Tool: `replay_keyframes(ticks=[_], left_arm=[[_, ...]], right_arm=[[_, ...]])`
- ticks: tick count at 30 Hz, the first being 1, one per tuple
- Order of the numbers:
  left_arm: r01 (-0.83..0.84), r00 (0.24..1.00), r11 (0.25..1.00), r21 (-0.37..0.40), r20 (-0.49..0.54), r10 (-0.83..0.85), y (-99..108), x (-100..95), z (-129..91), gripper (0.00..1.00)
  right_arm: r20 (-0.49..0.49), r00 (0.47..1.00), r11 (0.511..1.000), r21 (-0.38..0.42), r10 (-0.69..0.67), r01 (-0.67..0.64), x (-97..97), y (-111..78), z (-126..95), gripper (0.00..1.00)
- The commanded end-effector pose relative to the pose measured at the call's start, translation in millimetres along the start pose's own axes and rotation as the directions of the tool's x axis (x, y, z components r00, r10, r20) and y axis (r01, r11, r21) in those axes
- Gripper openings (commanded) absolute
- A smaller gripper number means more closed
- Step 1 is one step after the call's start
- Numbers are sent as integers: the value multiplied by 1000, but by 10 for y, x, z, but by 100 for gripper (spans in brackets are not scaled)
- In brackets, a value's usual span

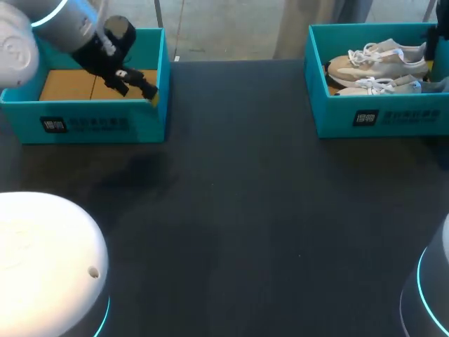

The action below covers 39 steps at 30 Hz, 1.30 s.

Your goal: Take the shoe out of the shoebox, open the shoe tongue, remove and reinsert the insole, then place the shoe into the shoebox

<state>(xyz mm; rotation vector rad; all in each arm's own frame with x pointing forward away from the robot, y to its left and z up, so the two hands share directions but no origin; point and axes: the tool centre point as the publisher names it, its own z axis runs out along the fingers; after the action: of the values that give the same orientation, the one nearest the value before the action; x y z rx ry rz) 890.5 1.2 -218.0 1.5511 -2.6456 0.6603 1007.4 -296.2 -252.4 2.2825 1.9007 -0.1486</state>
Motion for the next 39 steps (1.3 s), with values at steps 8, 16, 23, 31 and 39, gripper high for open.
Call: replay_keyframes(ticks=[8, 16, 23, 31, 39], left_arm=[[565, 817, 811, -152, 237, -526, -59, -142, 36, 100], [652, 753, 737, -179, 268, -601, -32, -288, 149, 100], [737, 669, 652, -178, 322, -670, -35, -370, 261, 100], [767, 630, 616, -182, 398, -667, -34, -349, 281, 100], [773, 619, 607, -184, 426, -659, -9, -354, 287, 100]], right_arm=[[-43, 999, 1000, 19, -3, 4, -13, -465, -198, 75], [-70, 997, 999, 12, -35, 36, 142, -807, -242, 76], [-79, 995, 998, 0, -55, 55, 311, -1145, -253, 76], [-157, 987, 999, -7, -35, 34, 472, -1403, -305, 100], [-219, 975, 1000, 8, -19, 22, 493, -1477, -371, 100]])
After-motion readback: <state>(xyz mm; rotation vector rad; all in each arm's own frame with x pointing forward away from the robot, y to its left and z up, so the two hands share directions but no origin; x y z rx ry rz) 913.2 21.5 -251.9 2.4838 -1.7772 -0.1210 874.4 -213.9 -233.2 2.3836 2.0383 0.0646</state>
